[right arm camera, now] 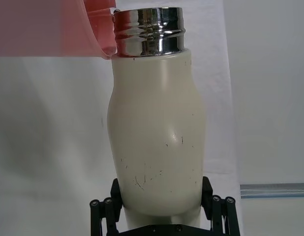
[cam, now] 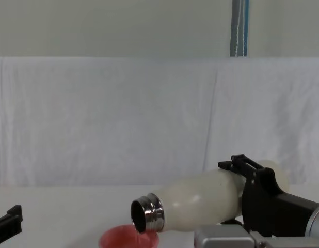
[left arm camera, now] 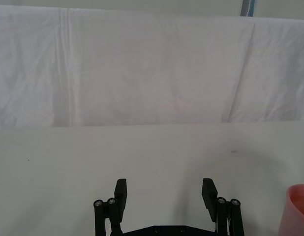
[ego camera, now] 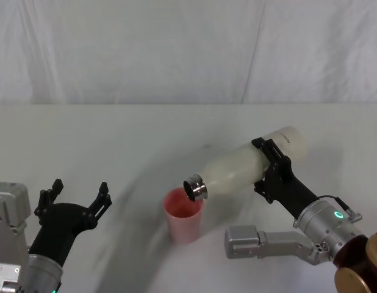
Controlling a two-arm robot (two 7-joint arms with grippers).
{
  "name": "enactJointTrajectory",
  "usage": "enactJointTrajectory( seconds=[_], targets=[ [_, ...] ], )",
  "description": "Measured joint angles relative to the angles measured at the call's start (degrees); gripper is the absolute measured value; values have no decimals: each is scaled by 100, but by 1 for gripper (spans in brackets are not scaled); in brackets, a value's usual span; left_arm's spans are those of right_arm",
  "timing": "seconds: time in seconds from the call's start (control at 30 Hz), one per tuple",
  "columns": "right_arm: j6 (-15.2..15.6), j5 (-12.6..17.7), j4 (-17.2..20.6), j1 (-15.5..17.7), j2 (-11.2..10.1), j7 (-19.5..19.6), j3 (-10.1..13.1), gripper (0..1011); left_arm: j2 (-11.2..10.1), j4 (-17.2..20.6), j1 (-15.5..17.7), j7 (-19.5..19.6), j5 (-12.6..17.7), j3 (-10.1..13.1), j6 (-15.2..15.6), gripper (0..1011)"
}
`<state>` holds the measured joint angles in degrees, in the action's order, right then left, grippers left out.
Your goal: Grasp the thermos with one hand and pour water into the cup lid.
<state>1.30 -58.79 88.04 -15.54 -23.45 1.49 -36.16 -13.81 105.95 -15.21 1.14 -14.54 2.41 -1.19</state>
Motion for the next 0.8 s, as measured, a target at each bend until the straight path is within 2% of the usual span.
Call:
enactJointTrajectory(
  seconds=[0.8],
  targets=[
    [19, -34, 31, -6, -17, 46, 26, 957, 0, 0, 0, 0, 0, 0, 0, 1001]
  ],
)
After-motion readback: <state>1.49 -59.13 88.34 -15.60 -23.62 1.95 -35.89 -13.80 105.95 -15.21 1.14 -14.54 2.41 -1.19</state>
